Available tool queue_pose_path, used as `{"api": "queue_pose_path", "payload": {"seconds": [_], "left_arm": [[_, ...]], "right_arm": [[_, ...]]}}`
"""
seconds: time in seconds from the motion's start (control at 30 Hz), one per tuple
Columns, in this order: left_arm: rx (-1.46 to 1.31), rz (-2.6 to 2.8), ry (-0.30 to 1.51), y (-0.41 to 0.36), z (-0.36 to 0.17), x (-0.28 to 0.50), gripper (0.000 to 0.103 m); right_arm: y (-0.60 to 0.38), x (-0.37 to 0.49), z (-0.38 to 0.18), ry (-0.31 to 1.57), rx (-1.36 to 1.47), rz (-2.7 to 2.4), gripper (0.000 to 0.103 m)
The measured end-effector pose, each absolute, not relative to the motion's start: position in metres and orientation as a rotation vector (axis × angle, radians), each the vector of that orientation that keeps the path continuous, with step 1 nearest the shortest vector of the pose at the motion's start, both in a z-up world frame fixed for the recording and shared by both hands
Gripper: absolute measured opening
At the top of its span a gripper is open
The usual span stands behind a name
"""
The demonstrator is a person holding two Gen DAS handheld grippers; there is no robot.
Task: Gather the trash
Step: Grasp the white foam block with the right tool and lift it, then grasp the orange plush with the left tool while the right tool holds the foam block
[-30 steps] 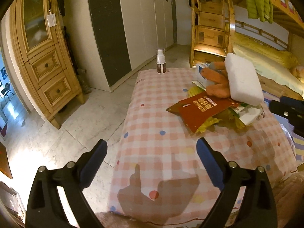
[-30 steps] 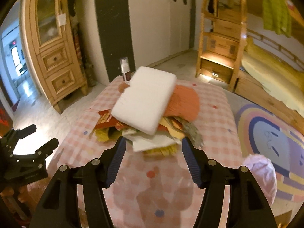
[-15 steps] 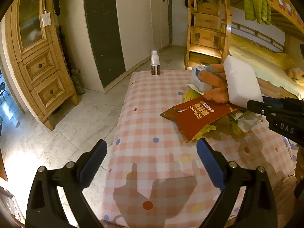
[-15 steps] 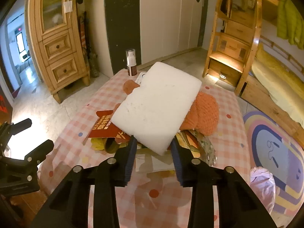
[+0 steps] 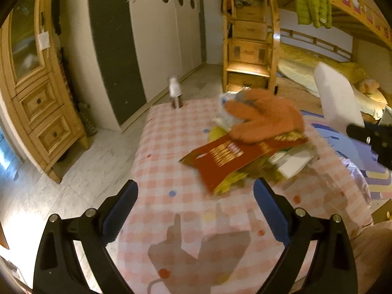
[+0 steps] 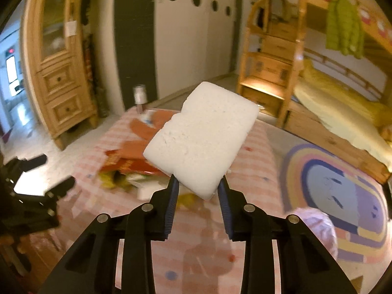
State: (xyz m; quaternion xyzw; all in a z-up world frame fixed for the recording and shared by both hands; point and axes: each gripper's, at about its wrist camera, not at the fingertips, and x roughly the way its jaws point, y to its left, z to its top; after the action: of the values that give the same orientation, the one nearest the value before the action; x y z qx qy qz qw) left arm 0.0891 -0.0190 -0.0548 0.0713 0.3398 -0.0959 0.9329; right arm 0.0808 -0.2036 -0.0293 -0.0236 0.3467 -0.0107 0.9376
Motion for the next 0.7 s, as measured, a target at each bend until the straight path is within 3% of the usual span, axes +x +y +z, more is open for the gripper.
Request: {"api": "queue_pose_path", "payload": {"seconds": [0.27, 0.7], "left_arm": [[0.188, -0.277, 0.652, -0.080, -0.041, 0.108, 0.092], [0.205, -0.332, 0.755, -0.148, -0.059, 0.178, 0.057]], "right_arm": [[-0.242, 0.083, -0.042, 0.729, -0.003, -0.102, 0.033], [-0.277, 0.105, -0.062, 0.753, 0.072, -0.121, 0.034]]}}
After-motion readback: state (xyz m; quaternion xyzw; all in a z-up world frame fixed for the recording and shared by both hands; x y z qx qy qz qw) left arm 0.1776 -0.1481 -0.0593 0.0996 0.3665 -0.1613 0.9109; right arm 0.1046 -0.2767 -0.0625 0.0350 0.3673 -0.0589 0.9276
